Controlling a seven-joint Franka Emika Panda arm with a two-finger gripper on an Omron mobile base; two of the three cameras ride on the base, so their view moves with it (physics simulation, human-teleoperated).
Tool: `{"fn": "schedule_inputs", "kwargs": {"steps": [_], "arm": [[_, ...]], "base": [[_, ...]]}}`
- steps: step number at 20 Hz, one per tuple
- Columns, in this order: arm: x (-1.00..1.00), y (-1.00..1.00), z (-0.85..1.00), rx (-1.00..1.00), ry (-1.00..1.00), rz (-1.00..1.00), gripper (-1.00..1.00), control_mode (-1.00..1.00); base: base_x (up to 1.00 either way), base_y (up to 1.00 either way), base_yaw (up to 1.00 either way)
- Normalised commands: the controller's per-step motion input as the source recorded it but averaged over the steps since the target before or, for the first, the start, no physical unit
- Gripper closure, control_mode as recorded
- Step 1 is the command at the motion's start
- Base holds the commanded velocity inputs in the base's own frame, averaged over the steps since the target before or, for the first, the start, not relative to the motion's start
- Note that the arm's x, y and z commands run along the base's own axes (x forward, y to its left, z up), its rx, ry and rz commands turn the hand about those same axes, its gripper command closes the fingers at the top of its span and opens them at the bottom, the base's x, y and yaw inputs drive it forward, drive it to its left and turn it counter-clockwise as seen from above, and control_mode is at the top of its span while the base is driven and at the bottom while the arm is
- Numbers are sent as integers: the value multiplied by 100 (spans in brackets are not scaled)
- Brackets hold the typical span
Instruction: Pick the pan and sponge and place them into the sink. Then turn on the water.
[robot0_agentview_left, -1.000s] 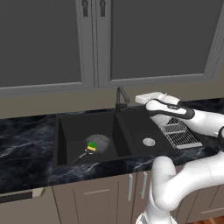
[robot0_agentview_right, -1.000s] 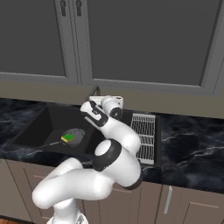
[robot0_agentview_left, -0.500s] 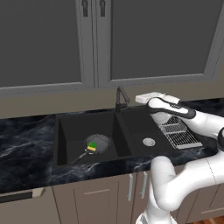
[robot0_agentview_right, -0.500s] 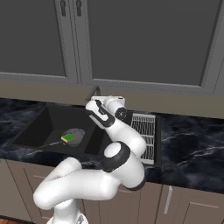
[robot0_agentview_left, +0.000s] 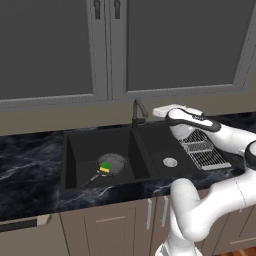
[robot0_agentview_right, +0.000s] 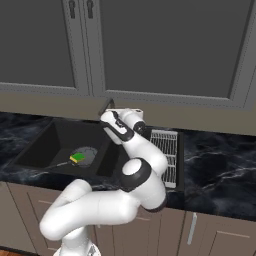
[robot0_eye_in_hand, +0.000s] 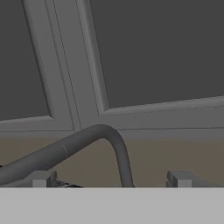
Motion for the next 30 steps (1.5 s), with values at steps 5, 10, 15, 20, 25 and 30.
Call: {"fn": "schedule_inputs", "kwargs": {"steps": [5,10,15,20,25,30], "arm": [[10,7,-10,0,0,0,-100,-100],[19,1,-2,0,1,0,-100,-100],[21,-5,-5,0,4,0,-100,-100],[17,0,-18,-1,3,0,-100,-100],[18,0,-16,-1,2,0,-100,-100],[18,-1,-15,0,2,0,-100,-100]], "base": [[0,0,0],[0,0,0],[0,0,0],[0,0,0],[0,0,0],[0,0,0]]}}
